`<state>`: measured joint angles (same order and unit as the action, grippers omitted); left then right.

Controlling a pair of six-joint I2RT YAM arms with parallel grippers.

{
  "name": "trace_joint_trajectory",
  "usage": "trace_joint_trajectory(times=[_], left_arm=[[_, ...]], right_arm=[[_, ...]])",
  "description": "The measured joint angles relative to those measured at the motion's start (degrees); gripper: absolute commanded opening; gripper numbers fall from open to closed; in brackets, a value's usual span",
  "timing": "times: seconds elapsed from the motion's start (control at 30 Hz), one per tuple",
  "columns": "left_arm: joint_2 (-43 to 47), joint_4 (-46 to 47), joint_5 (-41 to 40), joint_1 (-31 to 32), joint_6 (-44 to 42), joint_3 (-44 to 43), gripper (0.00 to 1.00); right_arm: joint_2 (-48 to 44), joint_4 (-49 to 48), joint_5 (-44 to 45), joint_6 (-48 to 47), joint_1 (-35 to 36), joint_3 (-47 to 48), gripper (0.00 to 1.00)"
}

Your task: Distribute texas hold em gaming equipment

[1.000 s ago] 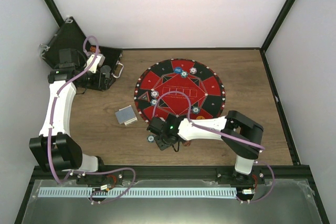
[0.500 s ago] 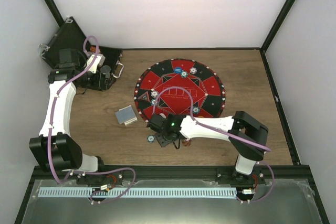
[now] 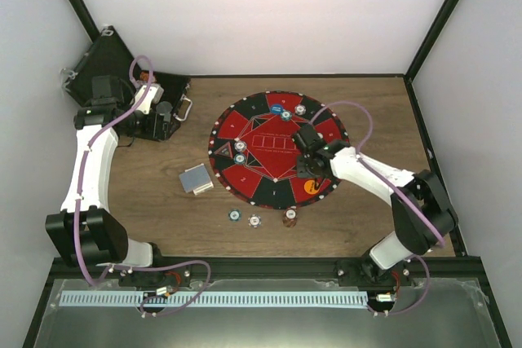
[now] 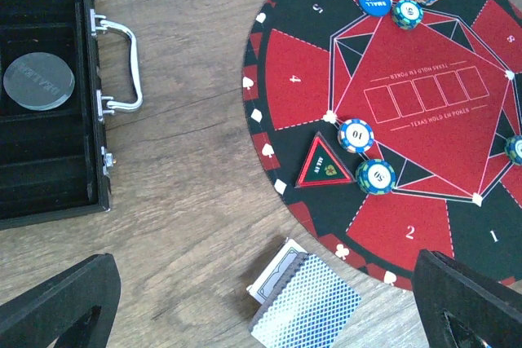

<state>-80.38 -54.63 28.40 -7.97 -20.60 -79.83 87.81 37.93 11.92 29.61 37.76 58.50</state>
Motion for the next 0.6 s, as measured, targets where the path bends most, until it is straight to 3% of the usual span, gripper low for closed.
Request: trace_joint_trajectory(times=[0.27, 0.6], left_arm=[[0.0, -0.1, 0.0, 0.0, 0.0, 0.0, 1.00], [0.0, -0.1, 0.0, 0.0, 0.0, 0.0, 1.00]], right_arm=[[1.9, -2.9, 0.0, -0.4, -11.1, -3.1, 0.33], [8.9, -7.8, -1.3, -0.7, -14.6, -3.2, 0.34]])
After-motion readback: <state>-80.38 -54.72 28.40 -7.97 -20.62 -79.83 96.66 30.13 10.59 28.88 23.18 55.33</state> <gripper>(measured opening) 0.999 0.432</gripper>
